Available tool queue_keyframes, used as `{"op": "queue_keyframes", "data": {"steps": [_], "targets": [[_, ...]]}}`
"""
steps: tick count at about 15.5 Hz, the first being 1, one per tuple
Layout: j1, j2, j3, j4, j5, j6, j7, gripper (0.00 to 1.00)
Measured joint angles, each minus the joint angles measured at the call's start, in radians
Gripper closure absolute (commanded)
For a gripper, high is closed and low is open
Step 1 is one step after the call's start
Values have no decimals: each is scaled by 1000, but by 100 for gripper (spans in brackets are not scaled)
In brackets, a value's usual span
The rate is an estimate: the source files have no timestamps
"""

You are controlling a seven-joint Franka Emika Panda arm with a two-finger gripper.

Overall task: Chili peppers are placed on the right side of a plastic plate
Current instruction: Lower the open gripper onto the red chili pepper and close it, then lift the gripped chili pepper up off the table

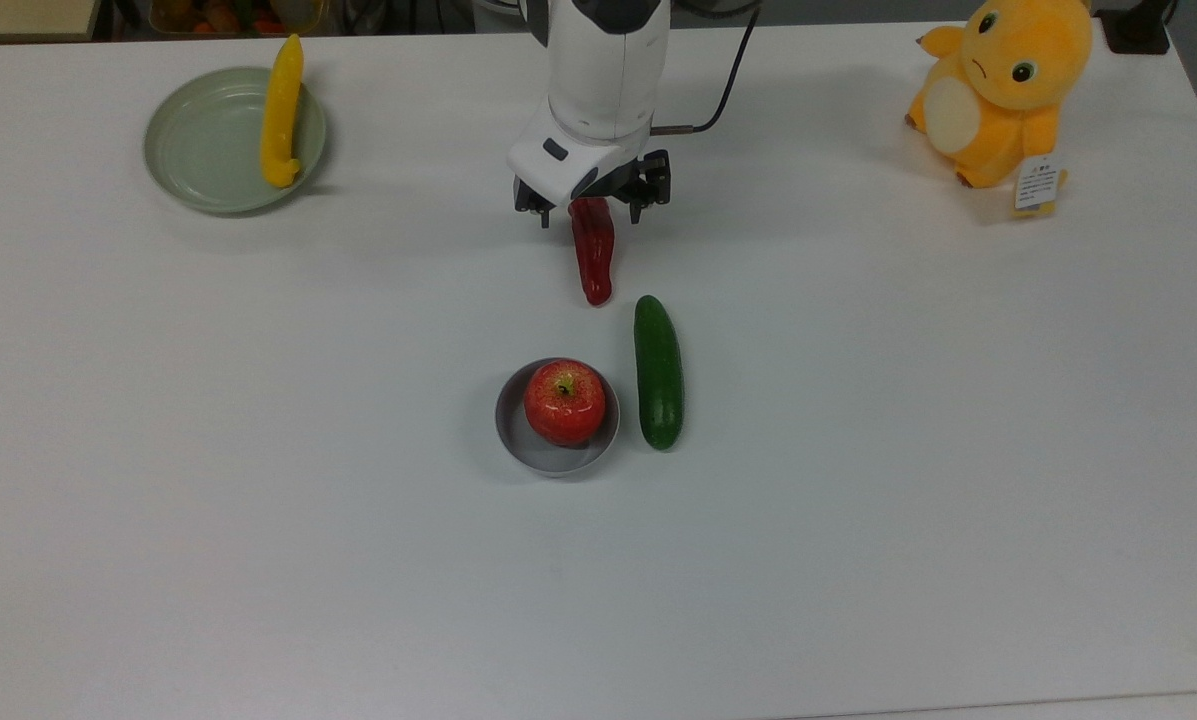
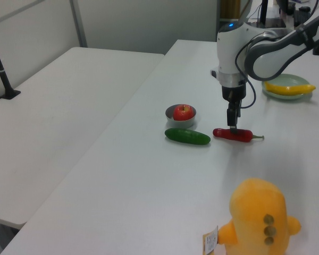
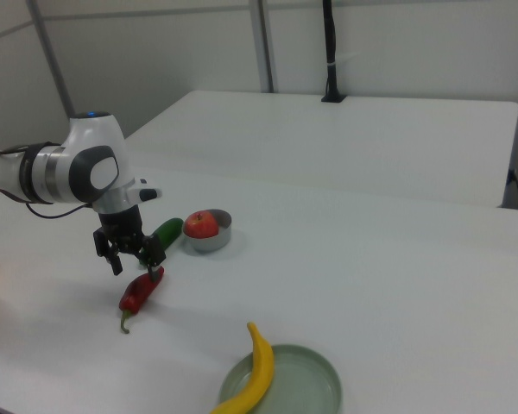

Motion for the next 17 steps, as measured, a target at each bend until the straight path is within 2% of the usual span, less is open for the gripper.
{"op": "queue_keyframes", "data": {"steps": [3,5,8,9,11,17], "targets": [[0,15,3,0,-1,0,0,0],[0,25,9,0,-1,2,0,11],[0,43,14,0,-6,3,0,70],[1,49,15,0,-15,3,0,83],[3,59,18,0,-35,4,0,100],[10,65,19,1,-47,31,0,100]]}}
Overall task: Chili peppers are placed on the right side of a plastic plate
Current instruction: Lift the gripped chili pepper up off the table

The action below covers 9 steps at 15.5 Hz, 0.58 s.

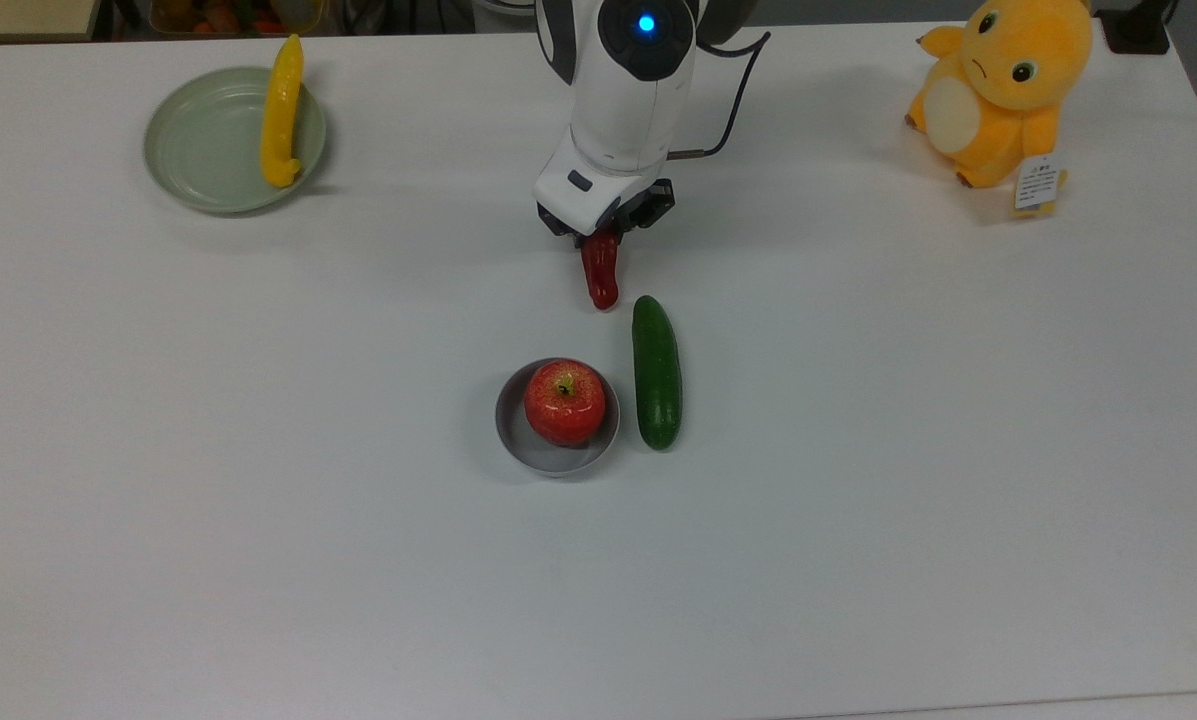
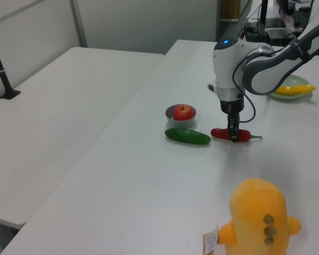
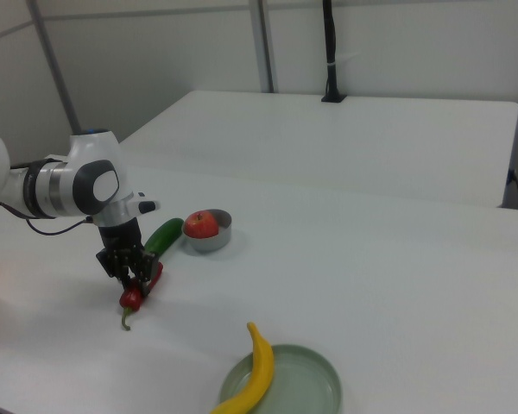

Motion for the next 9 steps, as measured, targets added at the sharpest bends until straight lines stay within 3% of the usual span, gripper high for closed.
{"op": "queue_keyframes", "data": {"steps": [9], "targets": [[-8,-25,0,8,0,3,0,100]]}}
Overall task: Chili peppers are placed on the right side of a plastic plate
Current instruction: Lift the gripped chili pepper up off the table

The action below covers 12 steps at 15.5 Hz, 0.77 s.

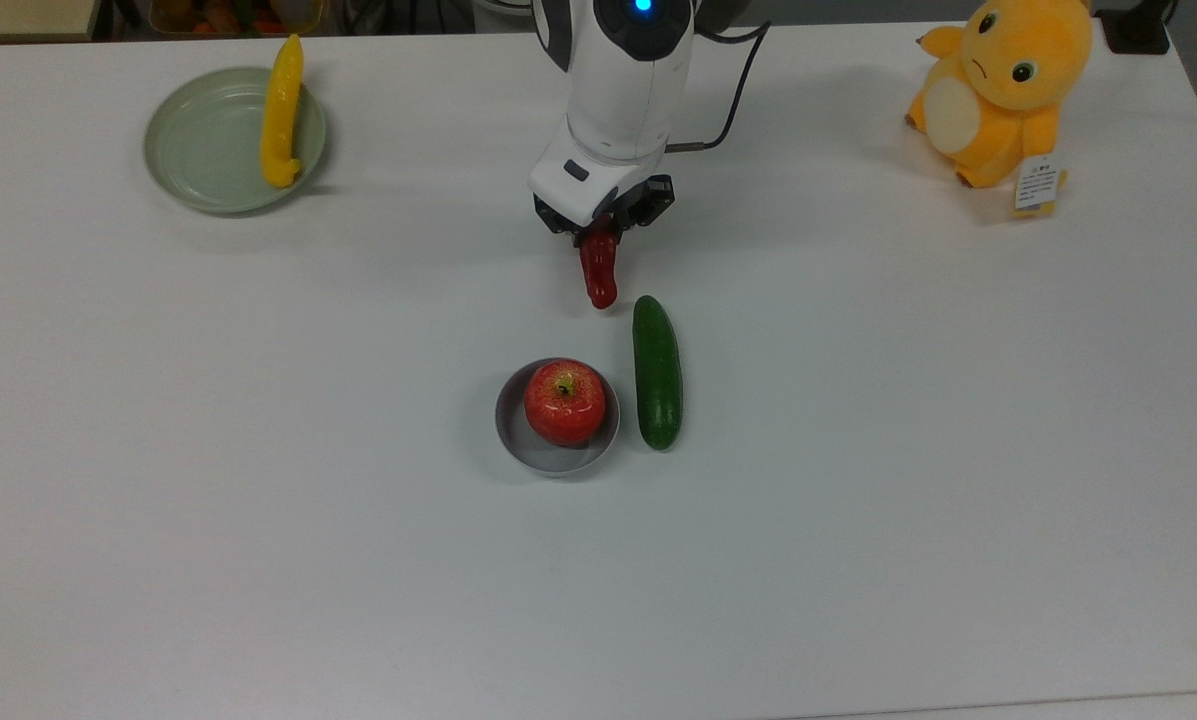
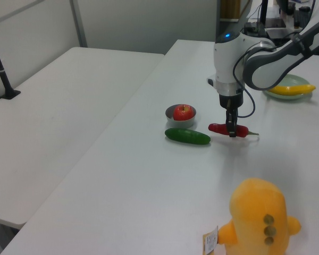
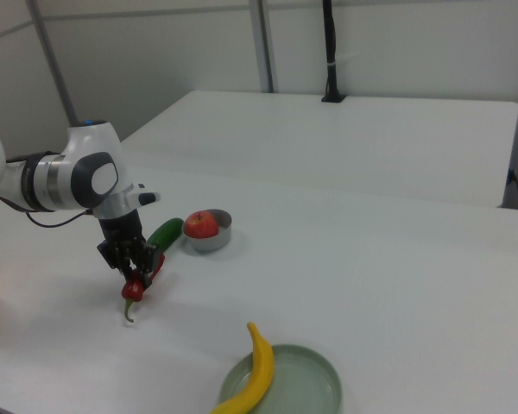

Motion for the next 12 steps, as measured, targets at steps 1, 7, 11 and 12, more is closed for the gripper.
{"op": "queue_keyframes", "data": {"steps": [1,7,11,12], "targets": [[-5,-6,0,0,0,0,0,100],[-64,-47,-6,19,-8,0,0,100],[-107,-50,-9,49,-32,24,-1,100],[-121,-50,-10,52,-34,49,-1,100]]}}
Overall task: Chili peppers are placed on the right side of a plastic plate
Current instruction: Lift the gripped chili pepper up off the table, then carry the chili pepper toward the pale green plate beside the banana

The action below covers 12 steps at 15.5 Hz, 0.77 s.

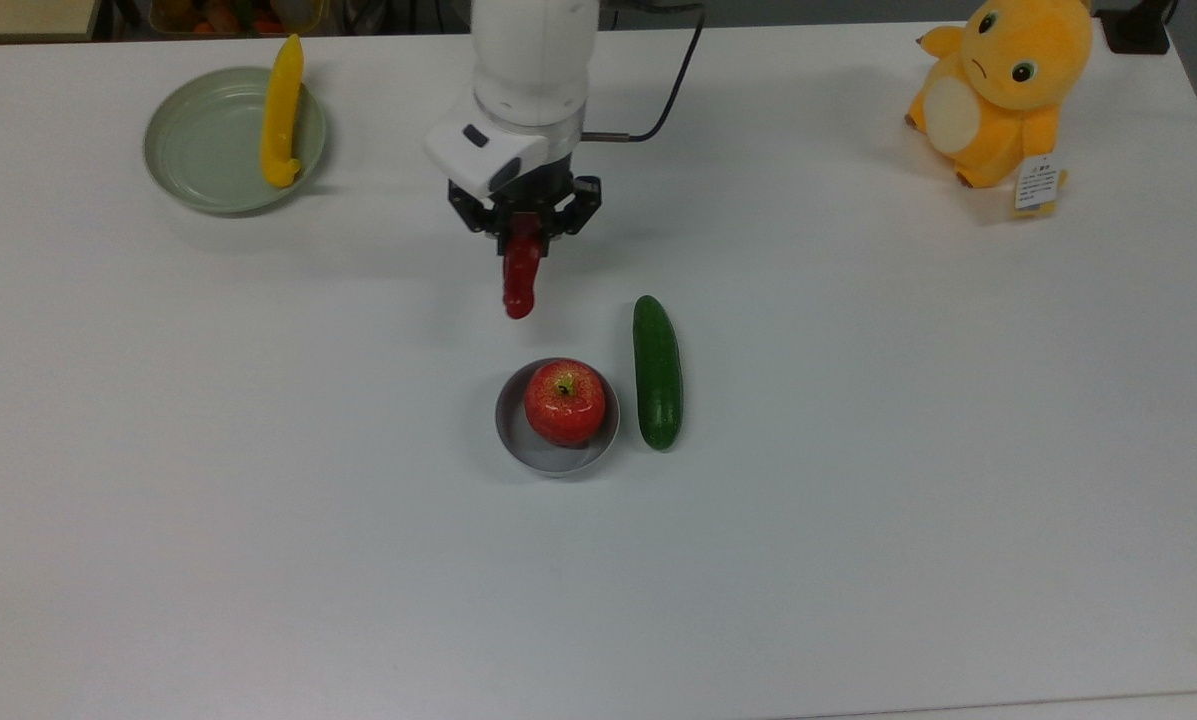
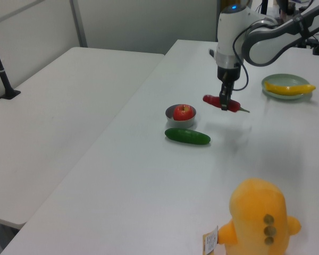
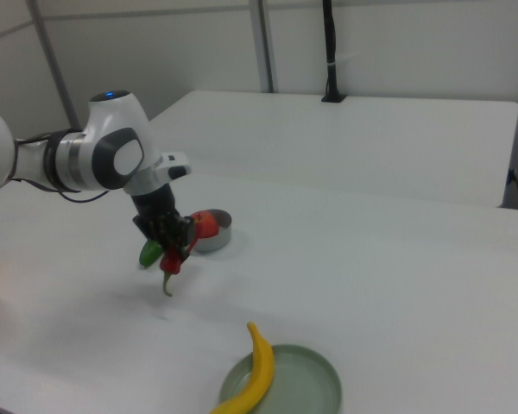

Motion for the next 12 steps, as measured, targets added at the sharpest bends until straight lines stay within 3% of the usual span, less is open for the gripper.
{"op": "queue_keyframes", "data": {"steps": [7,12], "targets": [[-86,0,-29,20,-4,63,-53,100],[-128,-2,-139,27,-4,63,-237,100]]}}
